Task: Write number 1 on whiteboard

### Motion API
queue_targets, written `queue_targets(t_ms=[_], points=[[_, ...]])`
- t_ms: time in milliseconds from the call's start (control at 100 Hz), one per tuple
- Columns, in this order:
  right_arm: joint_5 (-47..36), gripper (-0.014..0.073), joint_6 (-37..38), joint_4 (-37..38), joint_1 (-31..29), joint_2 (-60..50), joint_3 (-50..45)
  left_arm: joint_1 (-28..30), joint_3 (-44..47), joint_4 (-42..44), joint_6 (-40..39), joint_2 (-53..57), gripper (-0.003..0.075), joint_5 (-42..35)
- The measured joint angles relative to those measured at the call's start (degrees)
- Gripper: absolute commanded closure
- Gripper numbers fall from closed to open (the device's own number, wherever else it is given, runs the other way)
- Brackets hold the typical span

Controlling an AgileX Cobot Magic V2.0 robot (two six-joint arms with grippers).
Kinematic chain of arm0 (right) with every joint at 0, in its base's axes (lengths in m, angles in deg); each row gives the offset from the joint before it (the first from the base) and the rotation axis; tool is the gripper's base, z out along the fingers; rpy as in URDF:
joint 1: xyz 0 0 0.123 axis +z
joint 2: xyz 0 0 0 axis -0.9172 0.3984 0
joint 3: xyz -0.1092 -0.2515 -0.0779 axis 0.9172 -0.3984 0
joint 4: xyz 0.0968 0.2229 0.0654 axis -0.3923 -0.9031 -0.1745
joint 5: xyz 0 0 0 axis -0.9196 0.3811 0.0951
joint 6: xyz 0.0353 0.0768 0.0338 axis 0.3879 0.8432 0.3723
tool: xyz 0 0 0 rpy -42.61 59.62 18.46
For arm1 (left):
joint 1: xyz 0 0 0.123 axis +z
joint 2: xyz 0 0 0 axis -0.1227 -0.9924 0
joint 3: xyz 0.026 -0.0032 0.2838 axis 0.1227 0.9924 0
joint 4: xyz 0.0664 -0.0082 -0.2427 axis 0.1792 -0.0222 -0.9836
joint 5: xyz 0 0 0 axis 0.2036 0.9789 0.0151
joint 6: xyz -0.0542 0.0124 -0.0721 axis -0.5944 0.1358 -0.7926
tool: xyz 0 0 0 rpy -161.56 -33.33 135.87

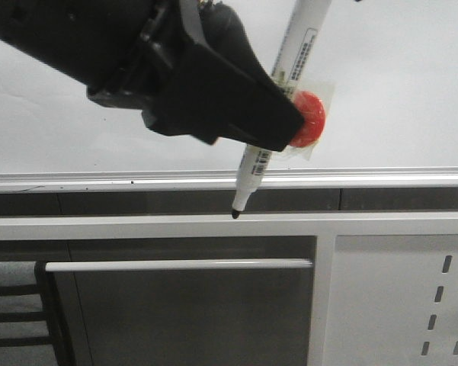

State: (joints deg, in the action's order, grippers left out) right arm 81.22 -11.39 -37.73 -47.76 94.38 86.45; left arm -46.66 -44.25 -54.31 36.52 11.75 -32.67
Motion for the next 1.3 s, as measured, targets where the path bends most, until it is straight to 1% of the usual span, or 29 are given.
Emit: queue_targets(t_ms=[320,390,440,490,530,650,690,720,730,740,790,830,840,860,870,910,930,950,980,1030,1140,1210,1300], points=[[0.7,0.0355,-0.4,-2.2,0.0,2.2,0.0,0.0,-0.3,0.0,0.0,0.0,0.0741,-0.1],[0.8,0.0423,-0.4,-2.3,0.0,2.7,0.0,0.0,-0.4,0.0,0.0,0.0,0.0741,-0.1],[0.8,0.0502,-0.4,-2.3,0.0,2.8,0.0,0.0,-0.4,0.0,0.0,0.0,0.0741,0.0],[0.8,0.0601,-0.7,-2.1,0.0,2.8,0.0,0.0,-0.4,0.0,0.0,0.0,0.0741,0.1],[0.8,0.0657,-1.1,-1.5,0.0,2.8,0.0,0.0,-0.4,0.0,0.0,0.0,0.0741,0.1],[0.4,0.0654,-1.8,-0.8,0.0,2.8,0.1,0.0,-0.4,0.0,0.0,-0.1,0.0737,0.2],[0.4,0.0654,-1.9,-0.7,0.0,2.8,0.1,0.0,-0.4,0.0,0.0,-0.1,0.0715,0.2],[0.4,0.0654,-1.9,-0.7,0.0,2.8,0.1,0.0,-0.4,0.0,0.0,-0.1,0.0685,0.2],[0.4,0.0654,-1.9,-0.7,0.0,2.8,0.1,0.0,-0.4,0.0,0.0,-0.1,0.0654,0.2],[0.4,0.0654,-1.9,-0.7,0.0,2.8,0.1,0.0,-0.4,0.0,0.0,-0.1,0.0654,0.2],[0.4,0.0652,-1.9,-0.6,0.0,2.8,0.1,0.0,-0.4,-0.1,0.0,-0.1,0.0559,0.2],[0.2,0.0646,-1.9,-0.6,0.0,2.8,0.1,0.1,-0.4,-0.3,0.0,-0.1,0.0454,0.3],[0.0,0.0645,-1.9,-0.6,0.0,2.8,0.1,0.1,-0.4,-0.5,0.0,-0.1,0.0416,0.5],[-0.2,0.0645,-1.9,-0.6,0.0,2.8,0.1,0.3,-0.4,-0.9,0.0,-0.1,0.0378,0.6],[-0.2,0.0645,-1.9,-0.6,0.0,2.8,0.1,0.5,-0.4,-1.0,0.0,-0.1,0.0339,0.7],[-0.5,0.0645,-1.9,-0.6,0.0,2.7,0.1,1.0,-0.6,-1.8,0.0,0.0,0.0233,1.2],[-0.8,0.0645,-1.9,-0.6,0.0,2.5,0.1,1.5,-0.7,-2.3,0.0,0.1,0.0204,1.5],[-1.1,0.0645,-1.9,-0.6,0.0,2.4,0.1,2.1,-0.8,-2.8,0.0,0.3,0.0159,1.8],[-1.6,0.0645,-1.9,-0.5,0.0,1.6,0.1,3.1,-0.9,-3.5,0.0,0.7,0.0129,2.1],[-2.9,0.0645,-2.0,-0.2,0.0,0.2,-0.4,5.2,-1.1,-4.8,0.0,1.9,0.0117,2.5],[-8.1,0.0645,-2.0,0.5,0.0,-4.4,-3.2,9.7,-1.2,-6.8,0.0,5.3,0.0134,4.0],[-12.4,0.0645,-2.0,1.3,0.0,-8.5,-6.3,12.9,-1.2,-7.5,0.0,8.1,0.016,5.7],[-18.8,0.0645,-2.0,2.2,0.0,-14.6,-11.5,17.2,-1.2,-8.6,0.0,12.1,0.0213,7.9]])
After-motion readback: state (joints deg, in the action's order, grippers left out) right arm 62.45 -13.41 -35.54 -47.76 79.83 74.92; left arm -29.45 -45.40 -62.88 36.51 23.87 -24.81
